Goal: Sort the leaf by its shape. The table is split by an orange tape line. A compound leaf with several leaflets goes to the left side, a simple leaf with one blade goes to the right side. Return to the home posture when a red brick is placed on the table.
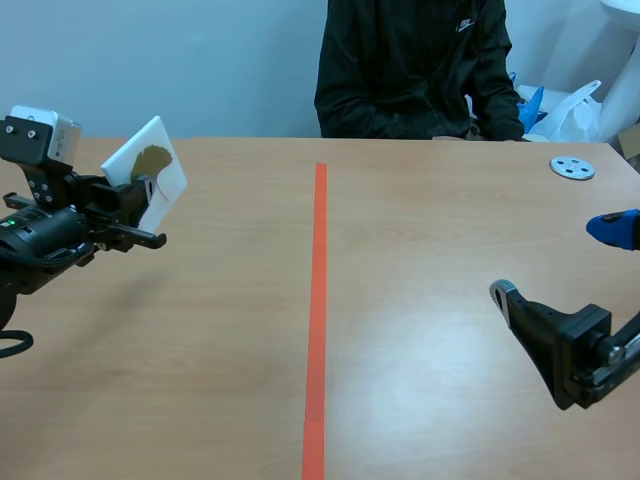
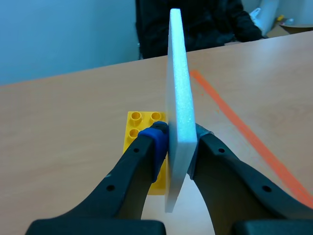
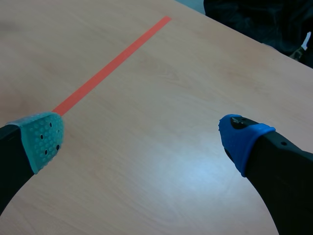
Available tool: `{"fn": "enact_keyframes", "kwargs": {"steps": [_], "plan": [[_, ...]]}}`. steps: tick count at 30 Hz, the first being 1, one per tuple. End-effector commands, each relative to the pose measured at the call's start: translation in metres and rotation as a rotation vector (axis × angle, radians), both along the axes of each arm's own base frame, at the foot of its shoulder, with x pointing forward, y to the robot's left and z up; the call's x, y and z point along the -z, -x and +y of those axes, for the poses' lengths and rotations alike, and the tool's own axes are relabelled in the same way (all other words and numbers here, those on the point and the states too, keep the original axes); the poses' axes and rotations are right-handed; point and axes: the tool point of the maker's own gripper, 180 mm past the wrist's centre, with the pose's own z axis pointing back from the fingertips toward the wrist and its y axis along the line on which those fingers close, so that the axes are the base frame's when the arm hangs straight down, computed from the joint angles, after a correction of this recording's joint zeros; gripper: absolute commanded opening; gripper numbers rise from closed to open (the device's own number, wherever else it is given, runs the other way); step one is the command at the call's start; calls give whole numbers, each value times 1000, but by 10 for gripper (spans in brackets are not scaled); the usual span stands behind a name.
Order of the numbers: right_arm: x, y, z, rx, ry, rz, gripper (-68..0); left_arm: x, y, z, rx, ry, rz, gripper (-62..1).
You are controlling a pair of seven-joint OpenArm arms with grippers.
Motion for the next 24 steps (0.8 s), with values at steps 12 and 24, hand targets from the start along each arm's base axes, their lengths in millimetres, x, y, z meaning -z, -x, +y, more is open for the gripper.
{"fn": "enact_keyframes", "kwargs": {"steps": [12, 24], "plan": [[-7, -4, -2, -1, 2, -23, 4, 28, -13, 60, -184, -28, 16, -550], [-7, -4, -2, -1, 2, -22, 4, 42, -27, 98, -279, -43, 38, -554]]}}
